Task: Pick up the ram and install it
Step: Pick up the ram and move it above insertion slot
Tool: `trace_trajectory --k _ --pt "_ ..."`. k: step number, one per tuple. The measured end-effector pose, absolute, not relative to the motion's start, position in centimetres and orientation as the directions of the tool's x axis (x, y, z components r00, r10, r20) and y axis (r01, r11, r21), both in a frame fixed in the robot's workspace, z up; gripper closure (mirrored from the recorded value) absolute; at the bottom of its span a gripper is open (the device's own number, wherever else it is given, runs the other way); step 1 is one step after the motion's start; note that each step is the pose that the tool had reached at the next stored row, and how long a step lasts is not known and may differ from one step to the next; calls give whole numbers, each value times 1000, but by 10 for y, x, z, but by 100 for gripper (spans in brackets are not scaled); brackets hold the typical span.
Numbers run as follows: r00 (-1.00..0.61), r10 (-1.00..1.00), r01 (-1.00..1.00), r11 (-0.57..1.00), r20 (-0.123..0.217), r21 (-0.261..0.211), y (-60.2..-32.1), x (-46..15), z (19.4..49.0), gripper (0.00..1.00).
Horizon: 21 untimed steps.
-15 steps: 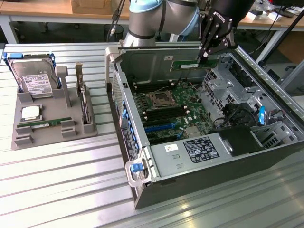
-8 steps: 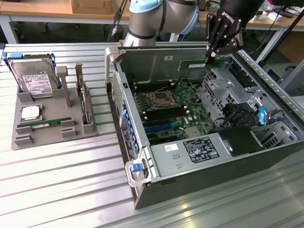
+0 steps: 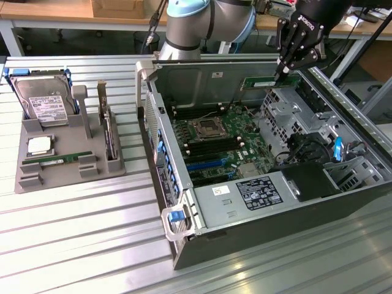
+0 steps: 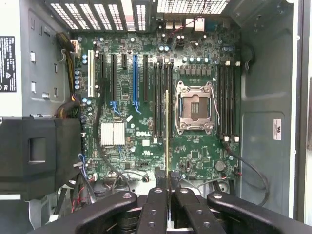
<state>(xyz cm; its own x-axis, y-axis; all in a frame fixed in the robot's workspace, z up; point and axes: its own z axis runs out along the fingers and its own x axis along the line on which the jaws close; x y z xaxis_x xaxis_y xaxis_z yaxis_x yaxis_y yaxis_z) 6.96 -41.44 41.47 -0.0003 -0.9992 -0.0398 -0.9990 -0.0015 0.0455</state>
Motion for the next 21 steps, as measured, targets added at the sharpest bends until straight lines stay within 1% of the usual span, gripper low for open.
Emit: trace_trajectory --k 21 --pt "0 -999 -999 -2 -40 46 -414 136 415 88"
